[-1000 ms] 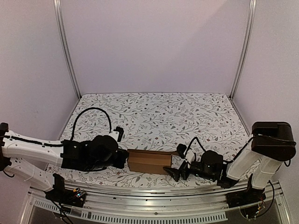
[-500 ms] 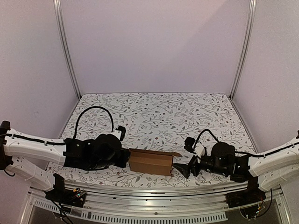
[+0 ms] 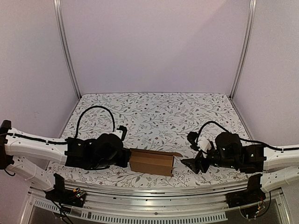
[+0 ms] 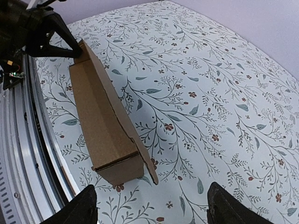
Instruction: Fold the paper box
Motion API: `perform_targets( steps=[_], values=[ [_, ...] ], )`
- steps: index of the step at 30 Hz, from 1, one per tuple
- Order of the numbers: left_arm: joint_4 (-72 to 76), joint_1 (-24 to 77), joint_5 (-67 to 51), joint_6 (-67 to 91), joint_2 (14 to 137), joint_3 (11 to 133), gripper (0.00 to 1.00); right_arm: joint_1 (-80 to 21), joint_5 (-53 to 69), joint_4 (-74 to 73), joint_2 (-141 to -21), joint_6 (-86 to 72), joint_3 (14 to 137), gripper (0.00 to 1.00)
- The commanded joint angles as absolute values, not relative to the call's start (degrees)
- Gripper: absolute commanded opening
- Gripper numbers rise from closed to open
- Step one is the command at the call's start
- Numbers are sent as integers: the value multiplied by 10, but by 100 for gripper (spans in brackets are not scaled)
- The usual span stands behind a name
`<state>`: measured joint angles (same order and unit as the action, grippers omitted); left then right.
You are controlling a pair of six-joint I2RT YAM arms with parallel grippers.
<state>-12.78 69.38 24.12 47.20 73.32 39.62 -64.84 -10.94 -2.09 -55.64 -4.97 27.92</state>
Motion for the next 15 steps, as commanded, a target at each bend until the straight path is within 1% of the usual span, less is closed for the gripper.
perform_targets(
  steps=[1,6,11,15],
  values=[
    [-177,706,217,475,747,394,0,-648,-111,-105,-567,-42,307,70],
    [-178,707,216,474,746,395,0,-648,-109,-119,-581,-35,323,49],
    [-178,707,216,474,745,394,0,-648,-118,-118,-597,-24,342,46],
    [-178,709,217,477,745,392,0,-647,-109,-117,-615,-7,358,40]
  ],
)
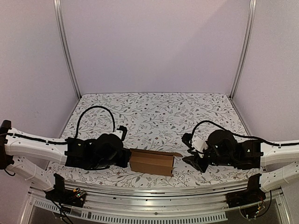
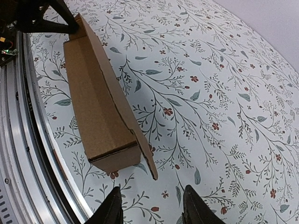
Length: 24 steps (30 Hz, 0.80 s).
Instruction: Fold the paper box
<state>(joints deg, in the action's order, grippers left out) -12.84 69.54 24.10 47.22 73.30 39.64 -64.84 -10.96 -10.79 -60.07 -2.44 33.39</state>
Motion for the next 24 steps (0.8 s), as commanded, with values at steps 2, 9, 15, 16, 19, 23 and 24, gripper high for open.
perform_targets(
  steps=[2,9,15,16,19,23,24],
  values=[
    [-177,710,217,477,745,390,0,-647,-105,-117,-625,-6,366,37],
    [-175,712,219,476,745,392,0,-648,-84,-110,-674,16,385,24],
    [-174,712,220,478,745,389,0,-647,-82,-104,-701,13,392,11],
    [-173,712,219,478,746,389,0,-647,-80,-104,-702,13,393,7],
    [-173,712,220,479,745,390,0,-648,-73,-103,-704,10,397,0],
    [-171,713,221,478,747,394,0,-648,-57,-99,-709,3,406,0],
    [-171,713,221,477,748,395,0,-647,-53,-99,-712,3,409,0]
  ],
)
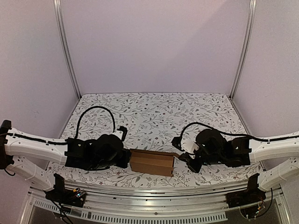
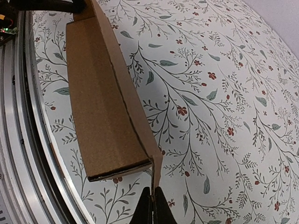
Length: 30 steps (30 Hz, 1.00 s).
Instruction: Fold the paper box
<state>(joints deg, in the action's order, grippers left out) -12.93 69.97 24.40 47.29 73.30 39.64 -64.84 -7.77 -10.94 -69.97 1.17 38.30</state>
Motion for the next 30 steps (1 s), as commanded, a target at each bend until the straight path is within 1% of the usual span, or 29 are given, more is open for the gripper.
perform_targets(
  steps=[1,15,16,20,30],
  values=[
    [-171,713,221,476,751,397,0,-648,-50,-99,-715,-16,412,0],
    [-202,714,237,479,776,432,0,-647,-20,-99,-775,-120,452,0],
    [-201,714,237,478,776,433,0,-648,-19,-99,-778,-123,453,0],
    [-199,714,233,478,776,431,7,-648,-31,-99,-780,-126,449,0],
    [-193,715,231,490,770,417,7,-650,-42,-100,-777,-119,440,0]
  ],
)
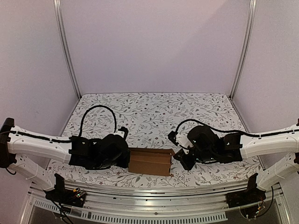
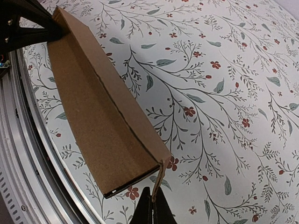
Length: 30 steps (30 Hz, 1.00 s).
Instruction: Fold the paper box
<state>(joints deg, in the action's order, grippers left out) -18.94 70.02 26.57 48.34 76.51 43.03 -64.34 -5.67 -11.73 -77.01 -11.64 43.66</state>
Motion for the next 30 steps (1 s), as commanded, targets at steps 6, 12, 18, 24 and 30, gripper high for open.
perform_targets(
  steps=[6,12,18,24,30],
  values=[
    [-189,715,230,487,781,422,4,-656,-49,-99,-770,-123,441,0],
    [-181,716,233,489,796,423,0,-669,-56,-101,-768,-128,443,0],
    [-187,719,237,497,802,427,0,-683,-62,-99,-774,-129,448,0],
    [-188,728,253,503,804,425,0,-684,-48,-111,-782,-136,468,0],
    [-203,730,268,489,816,444,0,-684,-44,-121,-781,-152,478,0]
  ],
)
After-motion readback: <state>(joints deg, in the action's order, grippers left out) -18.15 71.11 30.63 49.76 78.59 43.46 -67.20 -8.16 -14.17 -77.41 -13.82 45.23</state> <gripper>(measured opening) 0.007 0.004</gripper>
